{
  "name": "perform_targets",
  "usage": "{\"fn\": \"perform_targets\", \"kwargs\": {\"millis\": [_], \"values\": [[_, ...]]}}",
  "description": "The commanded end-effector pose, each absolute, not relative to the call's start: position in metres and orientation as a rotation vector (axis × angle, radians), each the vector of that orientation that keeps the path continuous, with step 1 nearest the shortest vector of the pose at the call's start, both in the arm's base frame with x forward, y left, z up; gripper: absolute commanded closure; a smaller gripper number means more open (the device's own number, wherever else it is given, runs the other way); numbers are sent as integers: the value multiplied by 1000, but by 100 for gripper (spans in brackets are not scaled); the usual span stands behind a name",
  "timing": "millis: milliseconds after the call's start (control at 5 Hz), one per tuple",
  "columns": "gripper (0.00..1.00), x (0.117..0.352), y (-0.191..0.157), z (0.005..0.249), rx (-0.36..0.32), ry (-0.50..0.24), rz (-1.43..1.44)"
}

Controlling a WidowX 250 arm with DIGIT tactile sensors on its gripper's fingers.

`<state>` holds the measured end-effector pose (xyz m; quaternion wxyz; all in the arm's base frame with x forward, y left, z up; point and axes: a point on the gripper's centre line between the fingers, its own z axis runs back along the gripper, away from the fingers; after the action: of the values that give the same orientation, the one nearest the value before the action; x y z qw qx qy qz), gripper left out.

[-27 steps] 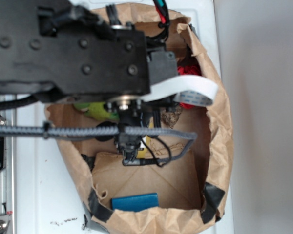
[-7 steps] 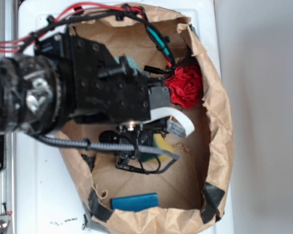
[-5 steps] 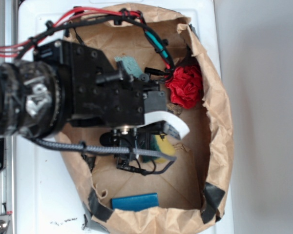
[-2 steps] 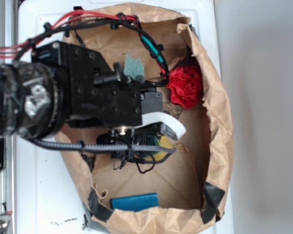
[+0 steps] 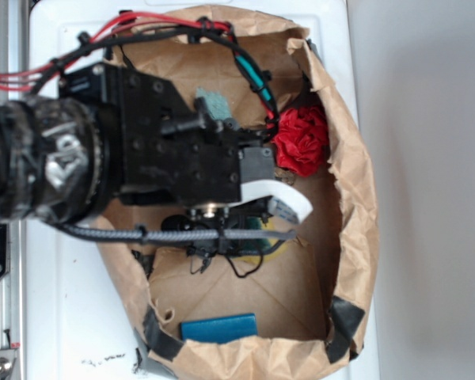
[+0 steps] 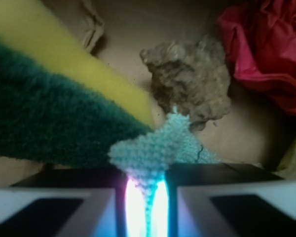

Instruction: Grab the blue cloth.

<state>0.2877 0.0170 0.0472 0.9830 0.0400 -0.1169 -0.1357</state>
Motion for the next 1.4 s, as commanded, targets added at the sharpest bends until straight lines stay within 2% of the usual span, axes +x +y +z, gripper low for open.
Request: {"fn": "perform_targets", "kwargs": {"millis": [0, 400, 600, 800, 1200], "values": [[100, 290, 24, 110, 25, -267, -162], [100, 282, 29, 153, -44, -284, -96], [100, 286, 33, 166, -47, -297, -48], [100, 286, 35, 181, -43, -320, 4], [100, 278, 26, 201, 11, -367, 65]]}}
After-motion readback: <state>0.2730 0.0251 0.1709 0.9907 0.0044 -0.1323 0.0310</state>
